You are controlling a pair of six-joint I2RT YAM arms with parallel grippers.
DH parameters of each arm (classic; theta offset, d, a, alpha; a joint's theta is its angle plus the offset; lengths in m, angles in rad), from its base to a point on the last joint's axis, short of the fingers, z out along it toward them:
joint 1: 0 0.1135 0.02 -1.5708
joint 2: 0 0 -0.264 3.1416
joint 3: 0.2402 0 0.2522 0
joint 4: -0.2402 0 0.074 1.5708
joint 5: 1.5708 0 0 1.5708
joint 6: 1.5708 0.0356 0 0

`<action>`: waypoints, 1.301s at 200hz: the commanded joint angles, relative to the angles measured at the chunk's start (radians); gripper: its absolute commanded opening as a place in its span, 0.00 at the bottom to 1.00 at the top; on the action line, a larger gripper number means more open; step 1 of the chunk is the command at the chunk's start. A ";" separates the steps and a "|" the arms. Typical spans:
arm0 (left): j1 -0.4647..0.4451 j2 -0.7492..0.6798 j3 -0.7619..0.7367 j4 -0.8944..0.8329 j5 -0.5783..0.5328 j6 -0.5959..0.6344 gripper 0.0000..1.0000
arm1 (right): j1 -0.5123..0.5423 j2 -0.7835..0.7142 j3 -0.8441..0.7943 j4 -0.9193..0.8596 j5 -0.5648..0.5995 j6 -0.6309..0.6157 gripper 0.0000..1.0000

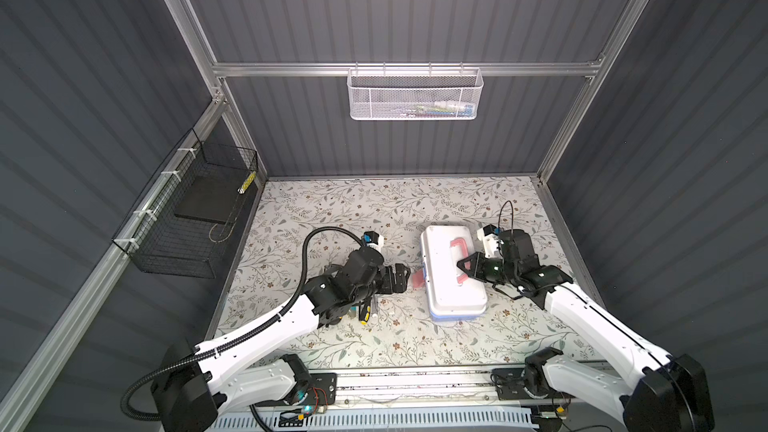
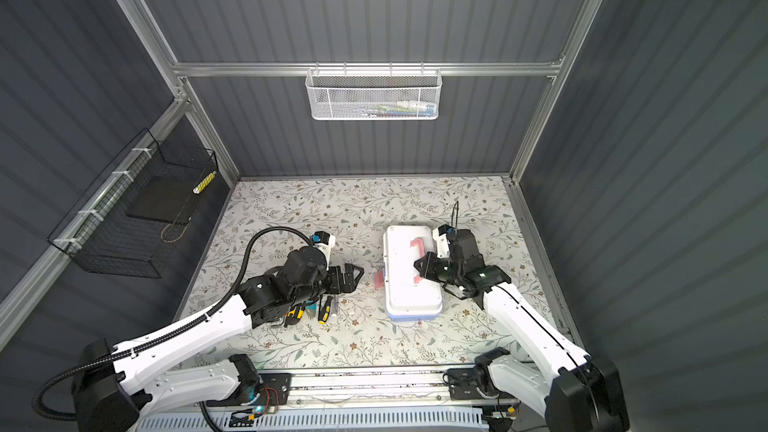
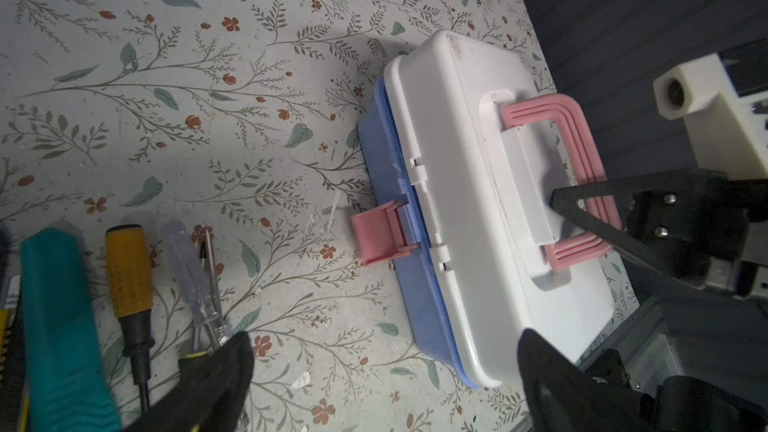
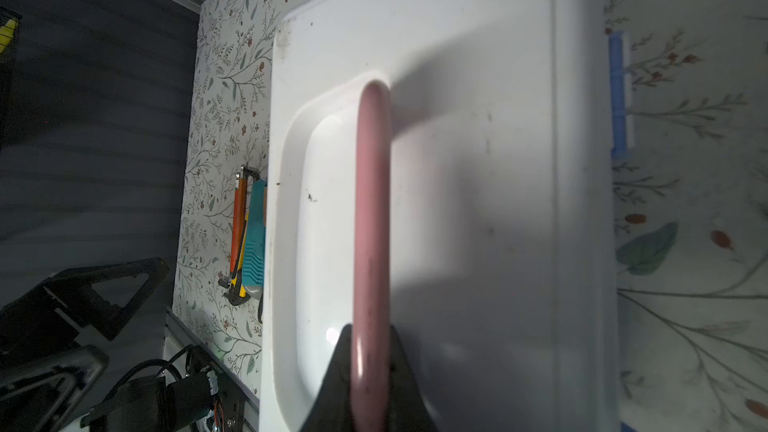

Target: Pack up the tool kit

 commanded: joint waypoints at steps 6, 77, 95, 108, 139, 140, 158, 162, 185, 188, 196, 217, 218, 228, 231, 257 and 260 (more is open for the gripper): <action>0.003 0.014 -0.018 0.033 -0.013 -0.015 1.00 | 0.048 0.075 0.079 -0.123 0.113 -0.057 0.00; 0.003 0.078 -0.046 0.051 -0.056 -0.006 0.99 | 0.027 0.070 0.152 -0.084 -0.115 -0.017 0.00; 0.005 0.089 -0.043 0.043 -0.074 0.007 0.98 | 0.004 0.059 0.148 -0.054 -0.210 0.006 0.00; 0.007 0.099 -0.041 0.039 -0.085 0.014 0.98 | -0.006 0.045 0.142 -0.049 -0.248 0.009 0.00; 0.018 0.129 -0.043 0.049 -0.085 0.026 0.95 | -0.059 0.004 0.086 0.009 -0.366 0.043 0.00; 0.018 0.130 -0.042 0.049 -0.084 0.026 0.94 | -0.061 0.001 0.083 0.013 -0.370 0.046 0.00; 0.029 0.156 -0.042 0.064 -0.069 0.029 0.91 | -0.103 -0.024 0.025 0.101 -0.439 0.103 0.00; 0.032 0.162 -0.044 0.068 -0.067 0.027 0.90 | -0.112 -0.027 0.017 0.113 -0.449 0.112 0.00; 0.041 0.189 -0.043 0.089 -0.048 0.026 0.84 | -0.145 -0.040 -0.016 0.149 -0.484 0.131 0.00; 0.043 0.192 -0.043 0.091 -0.047 0.025 0.83 | -0.148 -0.041 -0.023 0.156 -0.489 0.135 0.00; 0.045 0.200 -0.045 0.096 -0.042 0.024 0.79 | -0.159 -0.042 -0.037 0.179 -0.502 0.145 0.00; 0.051 0.223 -0.046 0.118 -0.024 0.020 0.73 | -0.186 -0.040 -0.075 0.234 -0.537 0.177 0.00; 0.051 0.224 -0.046 0.119 -0.022 0.020 0.73 | -0.188 -0.039 -0.079 0.238 -0.538 0.178 0.00; 0.054 0.239 -0.048 0.139 -0.005 0.021 0.73 | -0.193 -0.038 -0.089 0.244 -0.541 0.179 0.00; 0.054 0.244 -0.049 0.144 0.002 0.020 0.74 | -0.194 -0.037 -0.092 0.244 -0.541 0.178 0.00; 0.055 0.295 -0.043 0.200 0.062 0.026 0.75 | -0.200 -0.030 -0.103 0.249 -0.543 0.175 0.00; 0.055 0.303 -0.042 0.202 0.066 0.026 0.75 | -0.200 -0.028 -0.104 0.251 -0.544 0.176 0.00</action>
